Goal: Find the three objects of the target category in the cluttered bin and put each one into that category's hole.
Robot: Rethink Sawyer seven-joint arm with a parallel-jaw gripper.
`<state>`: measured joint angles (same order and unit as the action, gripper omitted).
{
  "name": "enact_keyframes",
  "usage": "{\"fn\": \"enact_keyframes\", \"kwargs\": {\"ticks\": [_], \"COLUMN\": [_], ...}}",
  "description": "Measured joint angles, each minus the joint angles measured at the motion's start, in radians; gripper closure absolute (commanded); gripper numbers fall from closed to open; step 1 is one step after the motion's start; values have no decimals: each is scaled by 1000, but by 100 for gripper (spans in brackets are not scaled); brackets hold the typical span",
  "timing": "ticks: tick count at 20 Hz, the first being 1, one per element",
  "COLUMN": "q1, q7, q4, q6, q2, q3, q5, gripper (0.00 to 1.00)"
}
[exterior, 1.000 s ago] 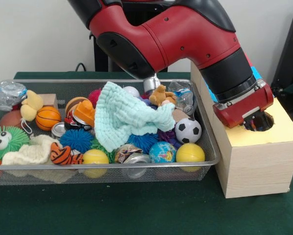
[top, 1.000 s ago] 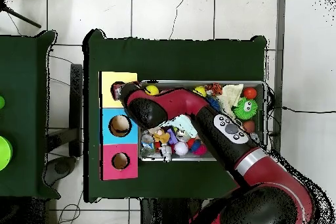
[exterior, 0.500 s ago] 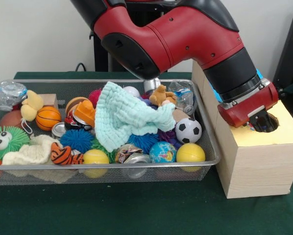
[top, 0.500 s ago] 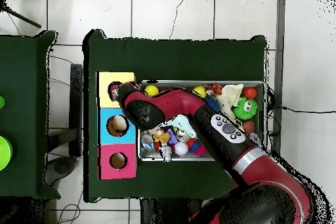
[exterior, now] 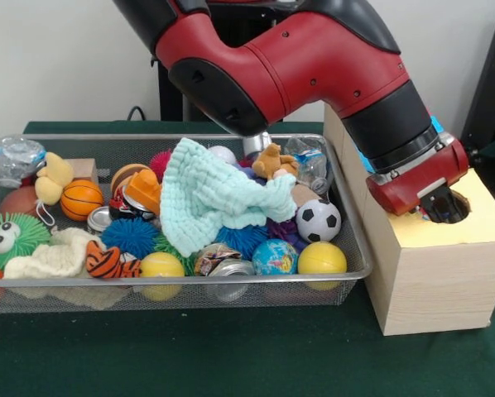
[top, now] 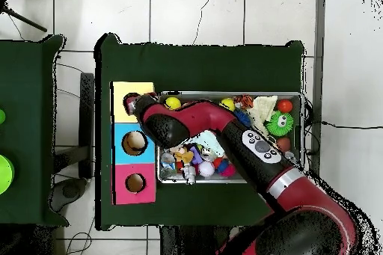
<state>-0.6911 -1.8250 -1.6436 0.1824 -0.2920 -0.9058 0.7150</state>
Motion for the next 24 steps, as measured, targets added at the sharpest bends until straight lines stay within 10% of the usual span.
{"fn": "enact_keyframes", "kwargs": {"ticks": [10,24], "q1": [-178,-187], "q7": [122,179], "q4": [3,13], "q6": [156,192], "q2": [190,245], "q3": [-185,-213], "q5": [19,-8], "gripper": [100,100]}}
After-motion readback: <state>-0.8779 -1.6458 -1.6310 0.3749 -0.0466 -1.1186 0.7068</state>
